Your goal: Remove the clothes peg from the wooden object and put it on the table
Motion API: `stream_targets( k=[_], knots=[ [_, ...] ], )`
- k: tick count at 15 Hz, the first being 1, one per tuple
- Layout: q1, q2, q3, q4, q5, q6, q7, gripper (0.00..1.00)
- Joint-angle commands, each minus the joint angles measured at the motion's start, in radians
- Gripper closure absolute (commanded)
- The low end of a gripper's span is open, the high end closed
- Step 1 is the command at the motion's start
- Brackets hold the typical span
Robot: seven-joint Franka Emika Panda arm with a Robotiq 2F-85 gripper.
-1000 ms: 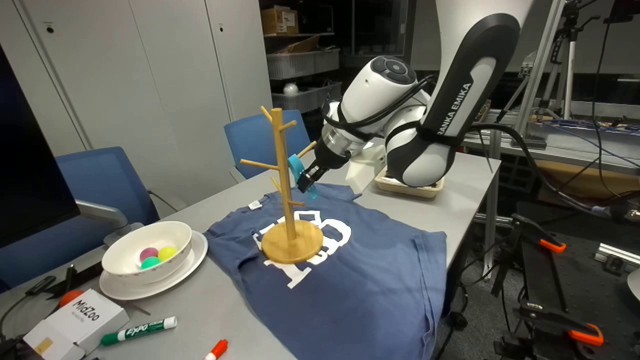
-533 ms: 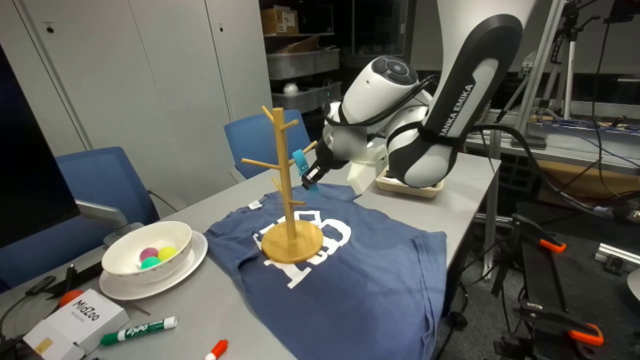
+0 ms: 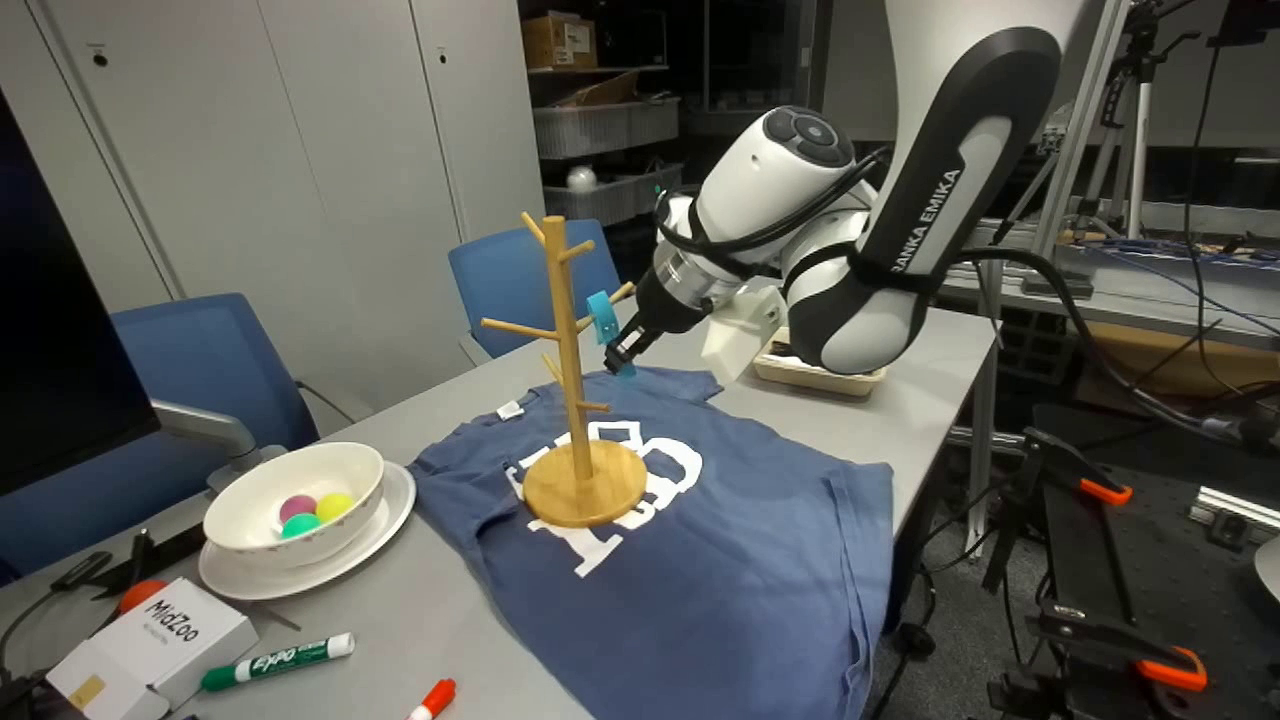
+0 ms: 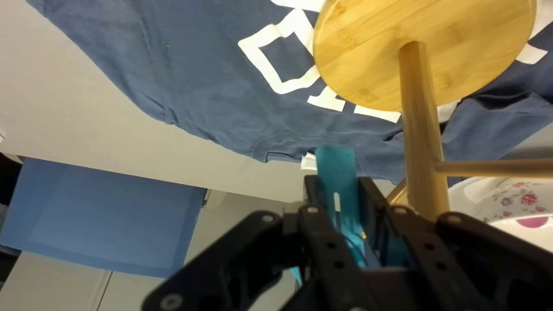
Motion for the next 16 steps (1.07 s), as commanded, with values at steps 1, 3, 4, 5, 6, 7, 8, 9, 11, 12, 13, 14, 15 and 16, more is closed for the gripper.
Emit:
stream_targets(
  k=[1, 3, 4, 5, 6, 7, 8, 9, 11, 12, 13, 14, 15, 16],
  knots=[
    [0.07, -0.003, -0.06, -0.046, 0.044, 0.057, 0.001, 0.94],
    [0.097, -0.004, -0.087, -0.062, 0.059, 0.07, 0.0, 0.94],
    [0.109, -0.004, -0.1, -0.07, 0.067, 0.074, -0.001, 0.94],
    [0.12, -0.004, -0.114, -0.078, 0.076, 0.078, 0.0, 0.94],
    [0.131, -0.003, -0.127, -0.085, 0.085, 0.081, -0.001, 0.94],
    [0.139, -0.003, -0.141, -0.091, 0.093, 0.08, -0.001, 0.94],
    [0.149, -0.001, -0.155, -0.098, 0.101, 0.081, -0.001, 0.94],
    [0.157, 0.001, -0.171, -0.105, 0.107, 0.081, -0.002, 0.94],
    [0.171, 0.001, -0.2, -0.119, 0.118, 0.082, -0.002, 0.94],
    [0.176, 0.0, -0.214, -0.125, 0.121, 0.083, -0.002, 0.94],
    [0.18, -0.001, -0.226, -0.132, 0.122, 0.081, -0.002, 0.94],
    [0.183, 0.0, -0.237, -0.137, 0.126, 0.082, -0.001, 0.94],
    [0.186, -0.001, -0.246, -0.142, 0.127, 0.081, 0.001, 0.94],
    [0.186, 0.0, -0.255, -0.148, 0.127, 0.081, 0.003, 0.94]
  ],
)
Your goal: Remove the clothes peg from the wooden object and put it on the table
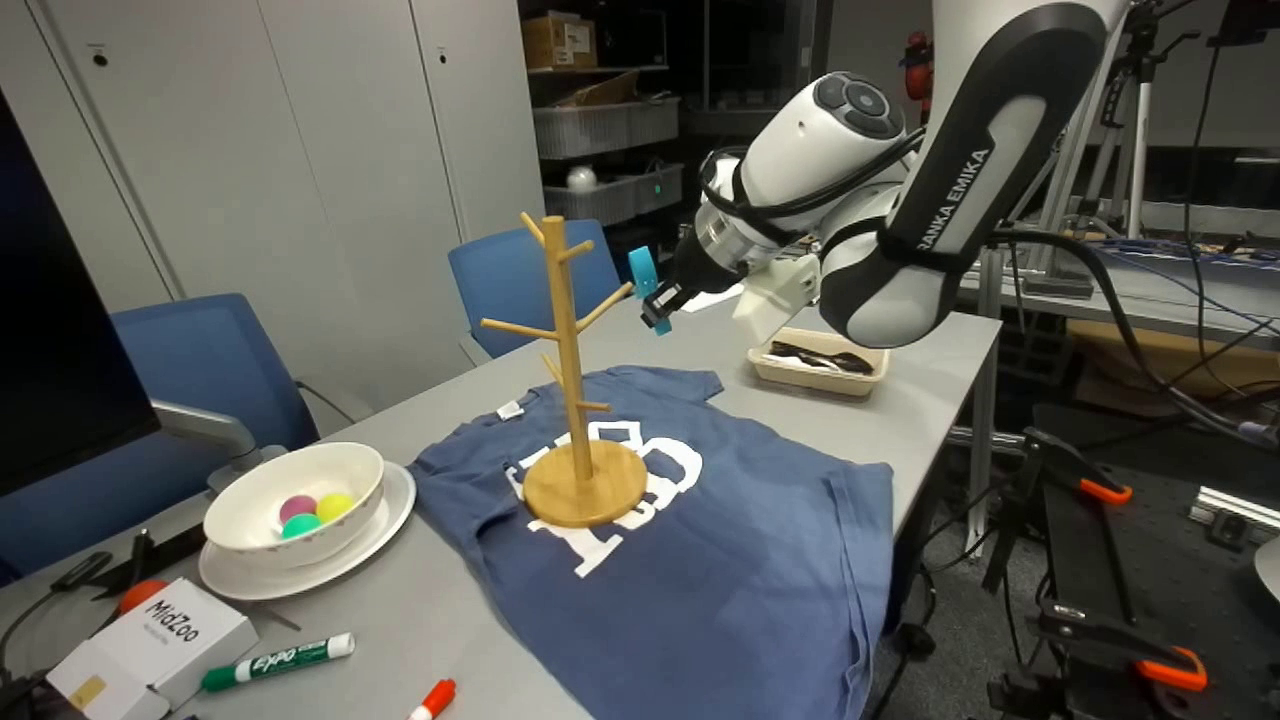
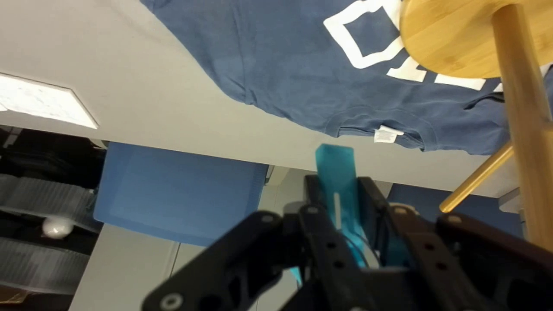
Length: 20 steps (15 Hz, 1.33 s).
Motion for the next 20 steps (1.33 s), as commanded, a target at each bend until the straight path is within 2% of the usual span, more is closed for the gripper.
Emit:
stream_targets(
  k=[1, 11, 12, 15, 17, 20],
  knots=[
    [0.032, 0.001, -0.048, -0.038, 0.031, 0.034, 0.004, 0.94],
    [0.038, -0.028, -0.108, -0.138, 0.017, 0.052, 0.019, 0.94],
    [-0.025, -0.1, -0.005, -0.161, 0.196, 0.038, -0.186, 0.94],
    [-0.085, -0.136, 0.101, -0.184, 0.368, 0.038, -0.323, 0.94],
    [-0.136, -0.165, 0.185, -0.191, 0.444, 0.026, -0.393, 0.94],
    [-0.249, -0.2, 0.322, -0.182, 0.49, -0.009, -0.469, 0.94]
  ],
)
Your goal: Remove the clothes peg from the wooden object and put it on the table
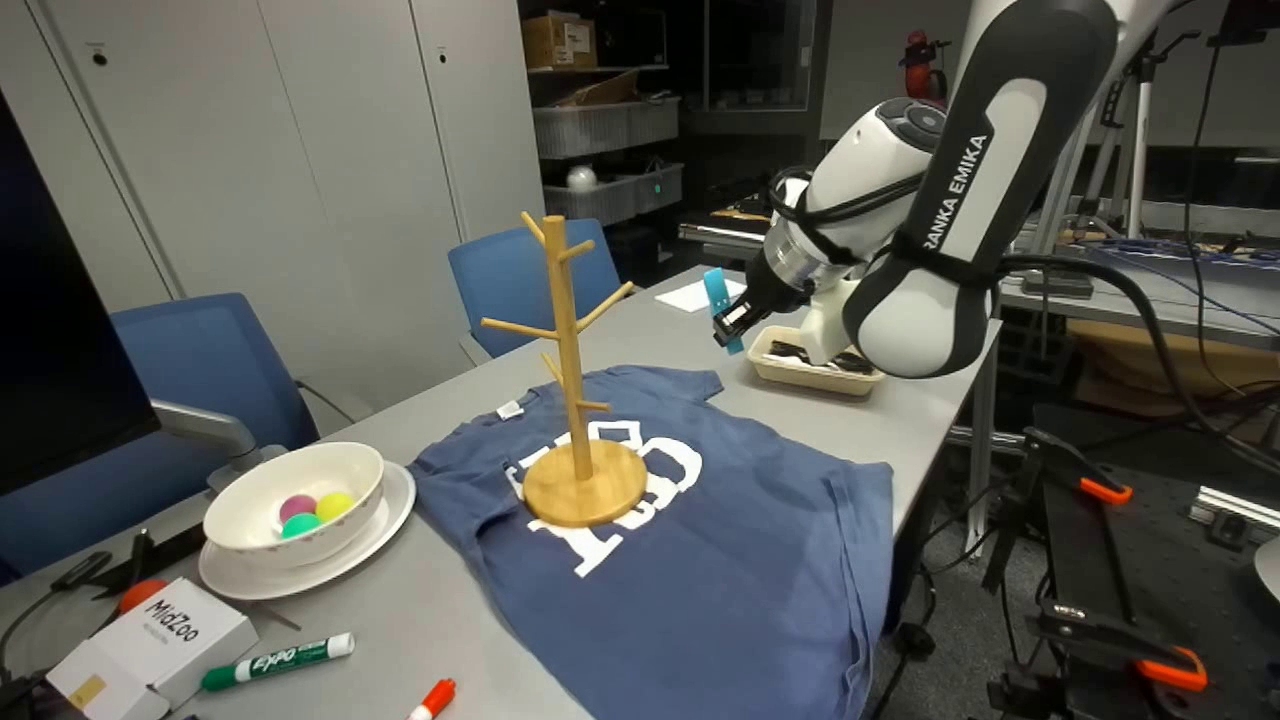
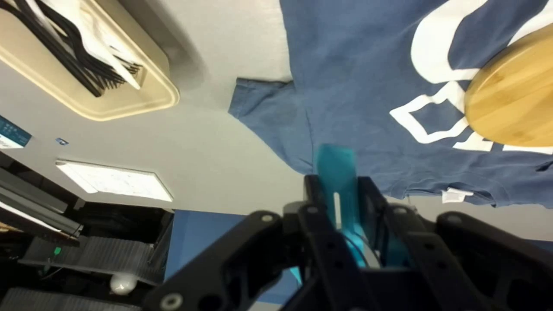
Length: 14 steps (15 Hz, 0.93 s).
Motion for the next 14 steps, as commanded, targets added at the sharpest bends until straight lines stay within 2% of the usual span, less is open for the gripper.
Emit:
stream_targets(
  k=[1, 4, 6, 14],
  knots=[
    [-0.168, -0.103, 0.175, -0.003, 0.043, -0.052, -0.125, 0.94],
    [-0.343, -0.152, 0.333, 0.026, 0.015, -0.155, -0.161, 0.94],
    [-0.435, -0.166, 0.414, 0.059, 0.01, -0.237, -0.179, 0.94],
    [-0.726, -0.135, 0.68, 0.268, -0.027, -0.613, -0.172, 0.94]
  ],
)
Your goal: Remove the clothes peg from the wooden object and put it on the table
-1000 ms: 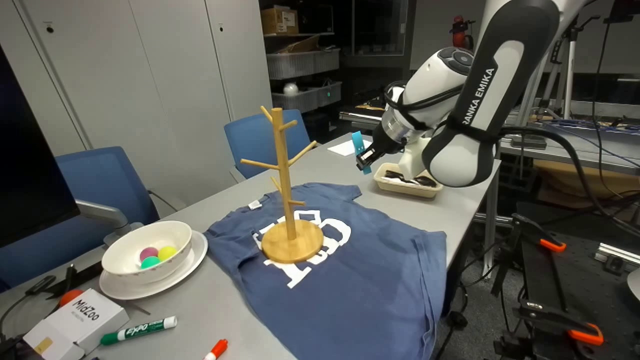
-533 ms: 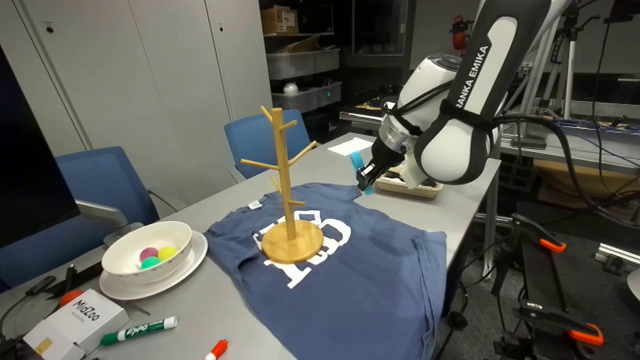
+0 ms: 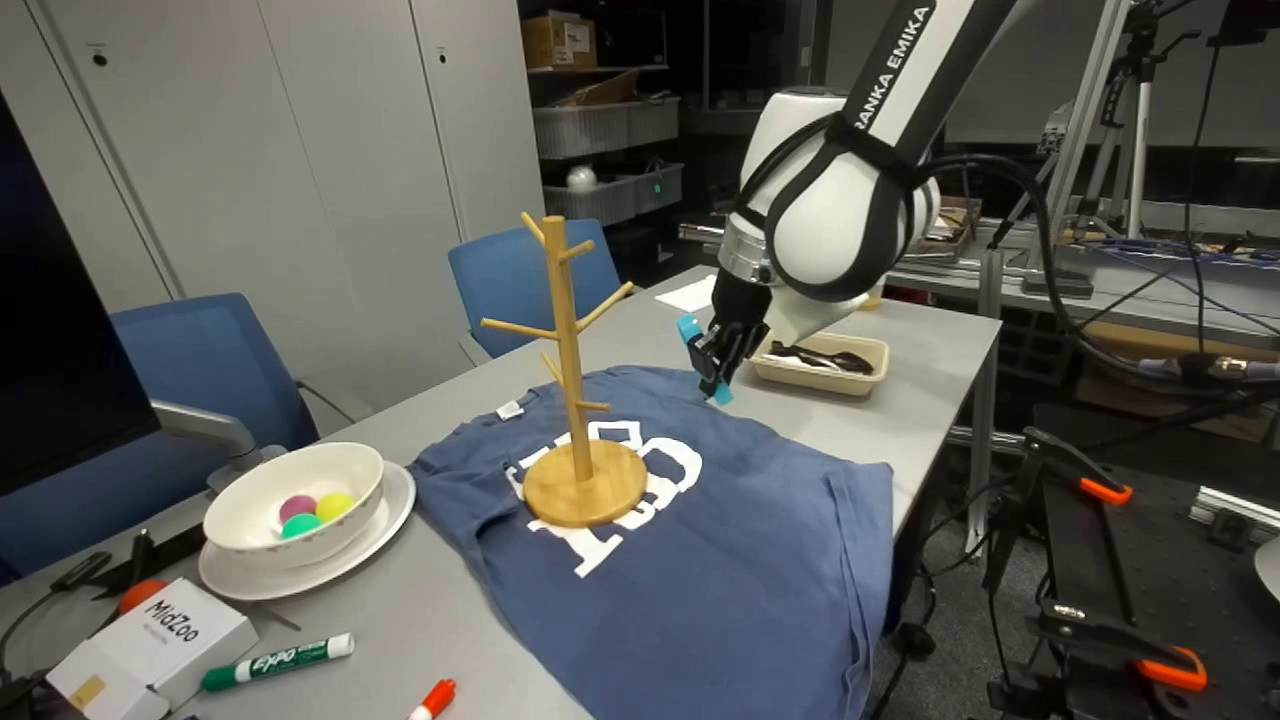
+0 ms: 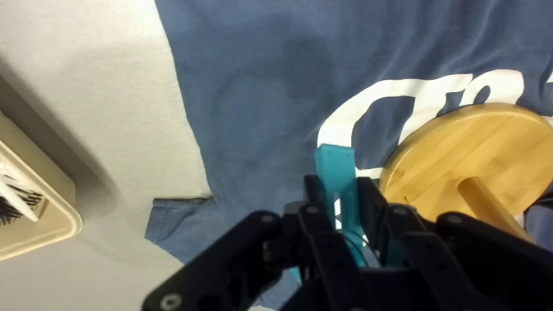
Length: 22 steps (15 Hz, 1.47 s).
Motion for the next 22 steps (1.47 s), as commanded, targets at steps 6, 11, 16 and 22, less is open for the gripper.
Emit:
stream_targets(
  k=[6, 11, 16, 22],
  knots=[
    [-0.192, 0.11, 0.15, 0.219, -0.002, -0.272, -0.017, 0.94],
    [-0.205, 0.176, 0.139, 0.292, -0.013, -0.32, -0.008, 0.94],
    [-0.202, 0.206, 0.134, 0.318, -0.019, -0.327, -0.002, 0.94],
    [-0.202, 0.205, 0.128, 0.315, -0.032, -0.334, -0.005, 0.27]
  ],
)
